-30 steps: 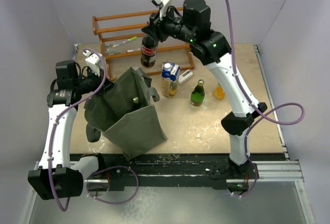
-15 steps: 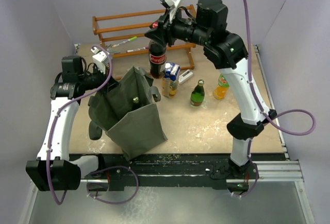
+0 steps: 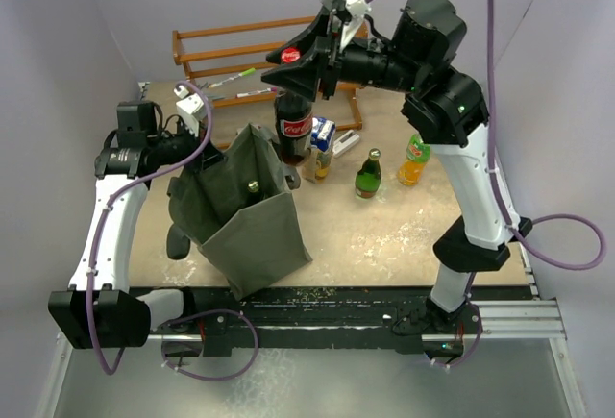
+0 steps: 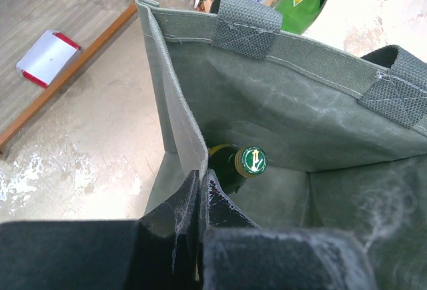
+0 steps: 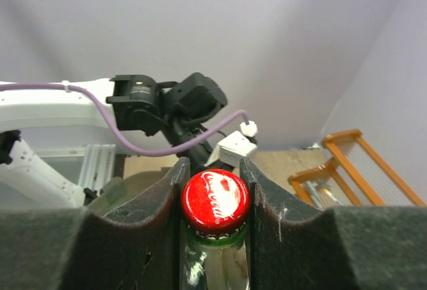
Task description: Place the beverage into the canvas bag
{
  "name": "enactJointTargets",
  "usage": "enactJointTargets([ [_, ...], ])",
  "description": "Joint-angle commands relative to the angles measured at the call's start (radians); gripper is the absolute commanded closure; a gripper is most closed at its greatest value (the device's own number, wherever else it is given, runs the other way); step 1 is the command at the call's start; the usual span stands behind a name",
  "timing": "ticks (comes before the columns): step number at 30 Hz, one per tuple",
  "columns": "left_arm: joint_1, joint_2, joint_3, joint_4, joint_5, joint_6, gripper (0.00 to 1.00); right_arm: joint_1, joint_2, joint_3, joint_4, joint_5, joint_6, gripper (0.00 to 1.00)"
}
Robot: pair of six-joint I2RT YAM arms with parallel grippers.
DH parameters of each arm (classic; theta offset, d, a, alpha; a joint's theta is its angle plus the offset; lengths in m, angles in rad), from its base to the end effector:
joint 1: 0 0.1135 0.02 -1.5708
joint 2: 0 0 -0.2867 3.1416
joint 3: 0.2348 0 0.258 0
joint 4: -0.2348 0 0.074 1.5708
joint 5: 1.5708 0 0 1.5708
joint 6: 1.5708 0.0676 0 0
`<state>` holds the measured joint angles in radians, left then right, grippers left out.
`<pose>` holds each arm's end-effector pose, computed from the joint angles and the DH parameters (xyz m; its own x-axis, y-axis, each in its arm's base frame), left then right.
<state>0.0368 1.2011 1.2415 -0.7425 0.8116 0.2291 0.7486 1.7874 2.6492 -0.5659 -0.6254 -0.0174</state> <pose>0.2584 -0.0396 0.3731 -0.5086 0.1377 -0.8499 0.6609 0.6951 -0.2828 0.2094 0.2486 0.6606 0.2303 0.1947 -0.9534 -0.9582 0.2163 -0.1873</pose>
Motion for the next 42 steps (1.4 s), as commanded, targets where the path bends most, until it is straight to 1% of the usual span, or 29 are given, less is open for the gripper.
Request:
enactJointTargets([
  [1,-0.014,0.016,0.032,-0.001,0.05,0.01,1.0,0.055,0.011,0.08,0.288,-0.052,0.032,1.0],
  [6,-0.02,0.013,0.022,0.011,0.058,0.002,1.0,0.11,0.066,0.129,0.289,-0.042,0.038,1.0],
  [11,-0.027,0.01,0.017,0.015,0.065,-0.008,1.0,0.131,0.084,0.117,0.287,-0.049,0.039,1.0],
  [16,-0.028,-0.01,0.012,0.037,0.084,-0.035,1.0,0.139,0.084,0.063,0.288,-0.102,0.053,1.0],
  [21,-0.028,0.002,0.045,0.022,0.1,-0.038,1.0,0.141,0.073,-0.044,0.301,-0.22,0.08,1.0],
  [25,-0.028,0.024,0.082,0.001,0.14,-0.035,0.99,0.141,0.076,-0.105,0.309,-0.269,0.089,1.0],
  [28,-0.028,0.038,0.103,-0.021,0.166,-0.038,0.93,0.142,0.075,-0.143,0.313,-0.282,0.086,1.0],
  [30,-0.028,0.036,0.107,-0.024,0.172,-0.048,0.85,0.143,0.074,-0.168,0.312,-0.298,0.078,1.0],
  [33,-0.028,0.031,0.1,-0.017,0.163,-0.052,0.77,0.142,0.073,-0.205,0.31,-0.334,0.064,1.0],
  [40,-0.027,0.02,0.099,-0.01,0.15,-0.046,0.59,0.143,0.054,-0.204,0.316,-0.348,0.063,1.0],
  [42,-0.026,0.012,0.095,-0.004,0.145,-0.04,0.52,0.142,0.042,-0.202,0.303,-0.35,0.054,1.0],
])
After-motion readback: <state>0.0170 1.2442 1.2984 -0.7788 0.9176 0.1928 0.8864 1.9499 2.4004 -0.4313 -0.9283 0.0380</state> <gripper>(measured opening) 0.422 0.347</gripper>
